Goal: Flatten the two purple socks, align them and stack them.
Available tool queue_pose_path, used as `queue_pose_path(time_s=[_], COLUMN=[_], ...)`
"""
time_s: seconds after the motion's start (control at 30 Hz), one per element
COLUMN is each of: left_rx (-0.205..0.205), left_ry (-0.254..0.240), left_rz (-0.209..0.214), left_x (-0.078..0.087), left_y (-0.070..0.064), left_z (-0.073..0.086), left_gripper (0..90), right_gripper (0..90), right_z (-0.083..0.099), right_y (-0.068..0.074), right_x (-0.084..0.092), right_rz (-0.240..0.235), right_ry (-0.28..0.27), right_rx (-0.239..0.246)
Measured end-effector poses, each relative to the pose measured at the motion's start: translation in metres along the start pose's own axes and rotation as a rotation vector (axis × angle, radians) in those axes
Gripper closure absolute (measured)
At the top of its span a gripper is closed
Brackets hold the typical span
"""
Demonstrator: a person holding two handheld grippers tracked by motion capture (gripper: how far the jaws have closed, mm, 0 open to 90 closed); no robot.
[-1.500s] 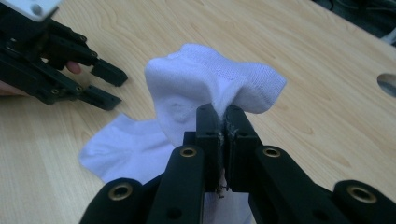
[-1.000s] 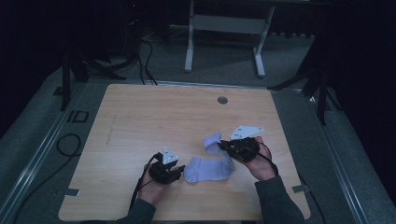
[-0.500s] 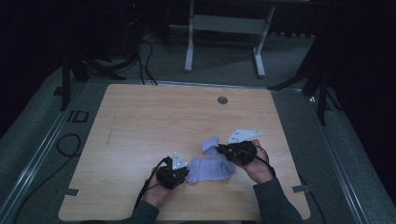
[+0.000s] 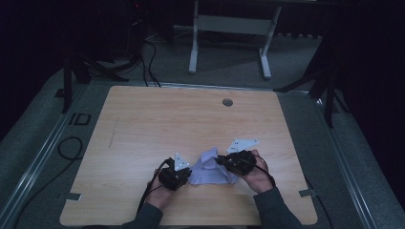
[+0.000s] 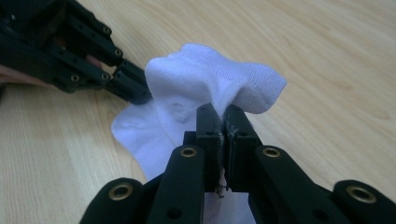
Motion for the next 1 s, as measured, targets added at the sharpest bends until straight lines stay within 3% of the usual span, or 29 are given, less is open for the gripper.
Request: queue_pose_path(time_s=[0.17, 0.2, 0.33, 0.47, 0.63, 0.83, 0.9, 0.97, 1.0], left_rx=[0.027, 0.027, 0.023, 0.020, 0.021, -0.019, -0.027, -0.028, -0.028], left_ry=[-0.042, -0.042, -0.104, -0.123, -0.135, -0.113, -0.102, -0.100, -0.099], left_rz=[0.043, 0.043, 0.114, 0.144, 0.153, 0.148, 0.140, 0.137, 0.134], left_x=[0.007, 0.007, 0.017, 0.018, 0.016, 0.007, 0.006, 0.006, 0.006], left_y=[-0.004, -0.004, -0.013, -0.017, -0.019, -0.024, -0.025, -0.025, -0.025], left_z=[-0.005, -0.005, -0.015, -0.020, -0.025, -0.027, -0.025, -0.025, -0.025], left_gripper=[78.5, 77.2, 73.1, 69.4, 71.3, 77.5, 87.5, 88.3, 88.3], right_gripper=[86.2, 86.2, 86.2, 86.2, 86.2, 86.1, 82.7, 73.2, 73.2], right_z=[0.003, 0.003, 0.005, 0.005, 0.006, 0.007, 0.009, 0.008, 0.008], right_y=[0.003, 0.003, 0.005, 0.006, 0.009, 0.014, 0.017, 0.017, 0.017], right_x=[-0.004, -0.004, -0.007, -0.008, -0.011, -0.014, -0.017, -0.017, -0.017], right_rz=[-0.004, -0.004, -0.001, -0.002, -0.014, -0.026, -0.037, -0.039, -0.039], right_ry=[0.003, 0.003, 0.006, 0.007, 0.014, 0.023, 0.041, 0.040, 0.040], right_rx=[-0.002, -0.002, 0.004, 0.008, 0.018, 0.026, 0.029, 0.016, 0.016])
Point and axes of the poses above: each handheld gripper's, and its own axes: x roughly backward along the jaws, z roughly out of its underside, y roughly to its left, the point moved 5 cm from there along -x, roughly forward along the jaws, and after that the axes turned 12 degrees about z, right-handed, at the moved point
